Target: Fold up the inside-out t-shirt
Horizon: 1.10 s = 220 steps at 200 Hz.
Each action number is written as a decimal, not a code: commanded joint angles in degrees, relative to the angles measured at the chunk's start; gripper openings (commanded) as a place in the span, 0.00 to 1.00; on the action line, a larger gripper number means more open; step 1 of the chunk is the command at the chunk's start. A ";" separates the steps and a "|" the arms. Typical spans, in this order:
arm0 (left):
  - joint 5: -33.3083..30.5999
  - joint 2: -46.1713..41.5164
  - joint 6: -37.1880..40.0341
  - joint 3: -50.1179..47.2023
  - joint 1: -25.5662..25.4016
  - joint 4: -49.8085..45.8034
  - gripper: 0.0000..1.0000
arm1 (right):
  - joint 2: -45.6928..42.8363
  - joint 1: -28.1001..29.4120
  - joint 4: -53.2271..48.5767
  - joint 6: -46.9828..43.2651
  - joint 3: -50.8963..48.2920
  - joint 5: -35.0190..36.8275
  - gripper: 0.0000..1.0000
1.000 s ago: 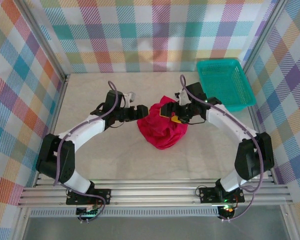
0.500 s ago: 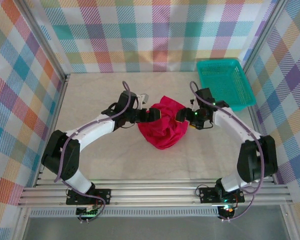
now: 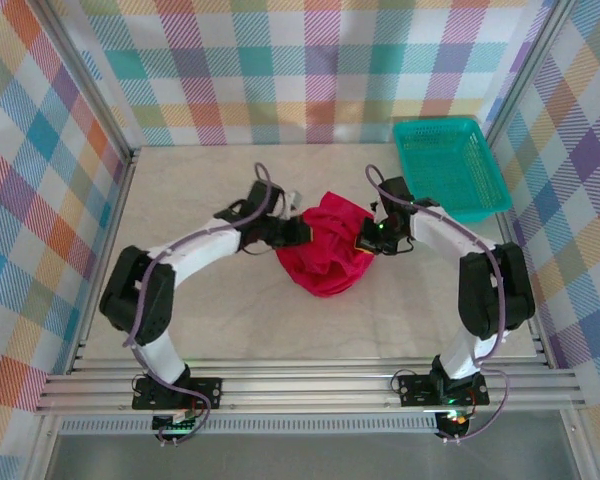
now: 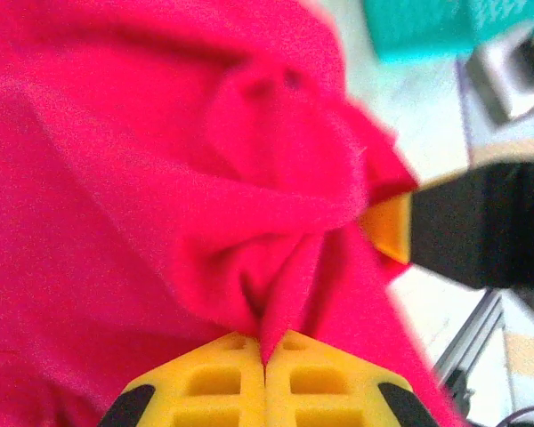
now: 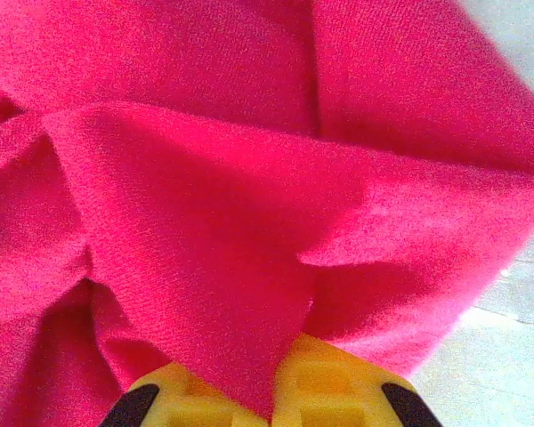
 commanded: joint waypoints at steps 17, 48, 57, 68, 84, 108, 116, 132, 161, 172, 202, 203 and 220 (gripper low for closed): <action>-3.94 -15.64 1.35 6.26 17.57 -11.04 0.00 | -7.79 -3.34 -8.46 -5.67 -0.42 9.71 0.00; -0.94 -18.24 1.12 2.16 22.04 -10.30 0.00 | -11.39 -6.20 -9.37 -5.59 -4.18 12.59 0.00; 1.22 -17.99 -0.42 -1.11 21.70 -6.98 0.00 | -11.54 -6.29 -9.10 -5.30 -4.68 12.70 0.00; 2.46 -17.72 -2.14 -5.06 20.62 -3.44 0.00 | -10.59 -6.29 -9.14 -4.88 -4.66 12.16 0.00; 2.00 -17.80 -2.90 -9.94 17.58 1.10 0.00 | -8.95 -5.84 -9.65 -4.50 -3.90 9.92 0.11; 0.70 -17.73 -4.14 -14.12 14.43 4.45 0.00 | -10.01 -2.18 -12.69 -4.07 0.26 11.46 0.47; 0.27 -17.39 -4.43 -14.36 13.92 4.50 0.00 | -10.90 -0.48 -13.36 -3.70 2.20 11.77 0.53; 0.26 -16.23 -4.61 -13.72 13.49 4.24 0.00 | -11.48 3.82 -12.73 -2.62 5.41 10.16 0.57; 0.11 -15.08 -4.09 -11.96 12.91 3.59 0.00 | -7.65 10.50 -5.01 1.28 5.81 2.41 0.64; 0.00 -14.78 -3.91 -11.46 12.85 3.29 0.00 | -4.21 12.14 -2.62 2.28 6.50 0.20 0.68; -0.35 -14.12 -3.38 -10.44 12.83 2.01 0.00 | 4.24 15.95 1.58 3.32 10.72 -2.72 0.72; -0.35 -14.07 -3.38 -10.39 12.83 1.98 0.00 | 4.45 16.08 1.65 3.37 10.98 -2.76 0.72; -0.70 -13.94 -3.19 -10.18 12.83 1.61 0.00 | 7.23 18.01 2.49 4.22 13.43 -3.14 0.72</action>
